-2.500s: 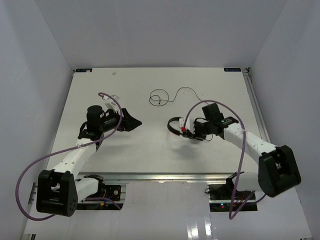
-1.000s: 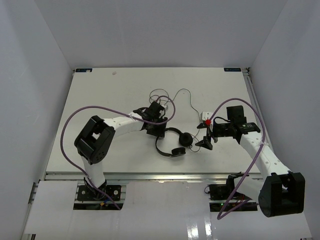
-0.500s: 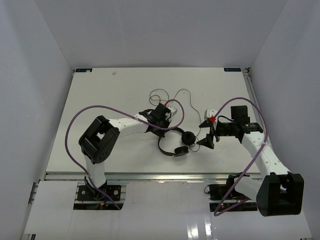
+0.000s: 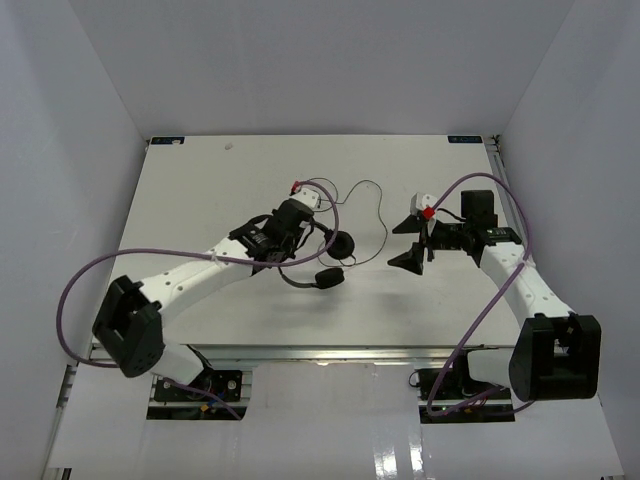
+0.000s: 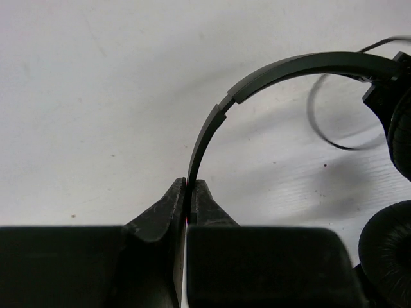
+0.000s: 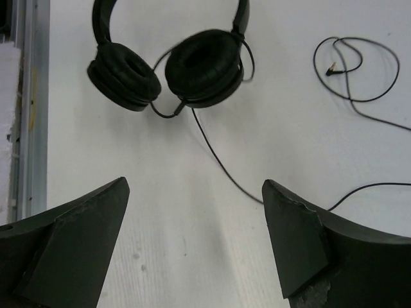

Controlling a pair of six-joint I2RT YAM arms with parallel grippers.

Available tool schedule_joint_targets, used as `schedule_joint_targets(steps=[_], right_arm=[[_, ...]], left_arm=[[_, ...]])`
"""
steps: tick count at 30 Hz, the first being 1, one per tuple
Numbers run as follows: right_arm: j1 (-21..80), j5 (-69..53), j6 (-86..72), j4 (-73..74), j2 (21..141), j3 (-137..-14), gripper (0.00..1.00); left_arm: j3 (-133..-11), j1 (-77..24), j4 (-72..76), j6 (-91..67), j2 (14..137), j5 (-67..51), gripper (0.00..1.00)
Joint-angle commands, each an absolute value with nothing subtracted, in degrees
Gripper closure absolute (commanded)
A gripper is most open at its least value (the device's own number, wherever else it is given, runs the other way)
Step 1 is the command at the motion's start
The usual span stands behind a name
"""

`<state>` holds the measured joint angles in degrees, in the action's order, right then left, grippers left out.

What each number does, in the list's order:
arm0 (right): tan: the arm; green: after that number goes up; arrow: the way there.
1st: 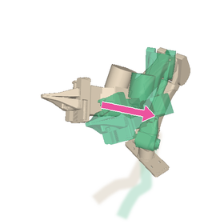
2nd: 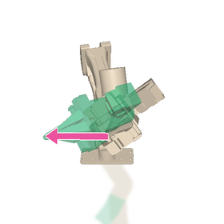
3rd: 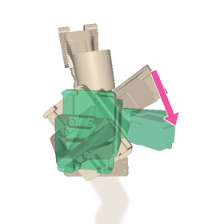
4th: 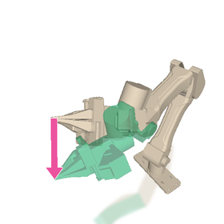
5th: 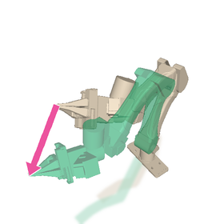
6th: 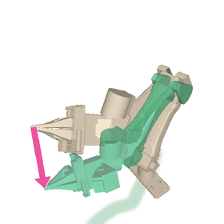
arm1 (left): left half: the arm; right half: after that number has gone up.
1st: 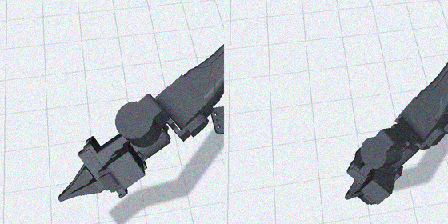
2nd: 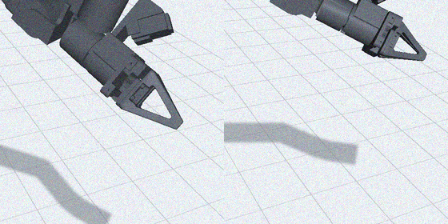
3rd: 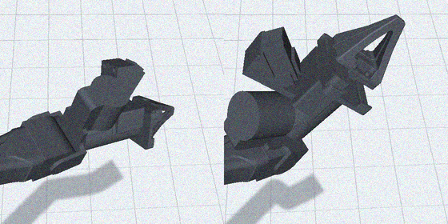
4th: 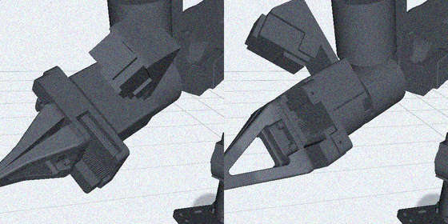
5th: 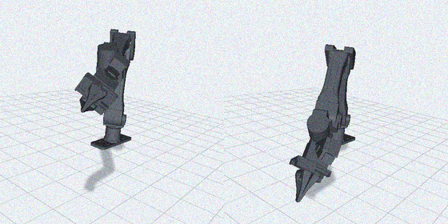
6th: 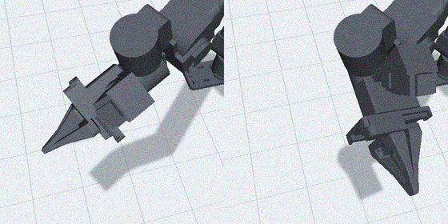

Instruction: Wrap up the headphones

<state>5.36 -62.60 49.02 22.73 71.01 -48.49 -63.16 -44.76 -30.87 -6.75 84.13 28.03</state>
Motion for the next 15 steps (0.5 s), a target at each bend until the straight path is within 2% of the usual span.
schedule_joint_targets(steps=[1, 6, 15], right_arm=[[7.6, -65.8, 35.3, 1.7, 74.1, -51.4, 0.10], [13.7, -58.2, 19.3, -14.0, 78.1, -54.5, 0.10], [17.3, -73.7, 13.1, -30.5, 89.3, -58.2, 0.10]], left_arm=[[-65.6, -44.4, -31.4, -7.1, 74.1, 30.1, 1.00], [-68.2, -44.0, -32.8, -9.4, 67.6, 26.6, 1.00], [-78.0, -43.9, -38.0, -14.4, 65.6, 17.9, 1.00]])
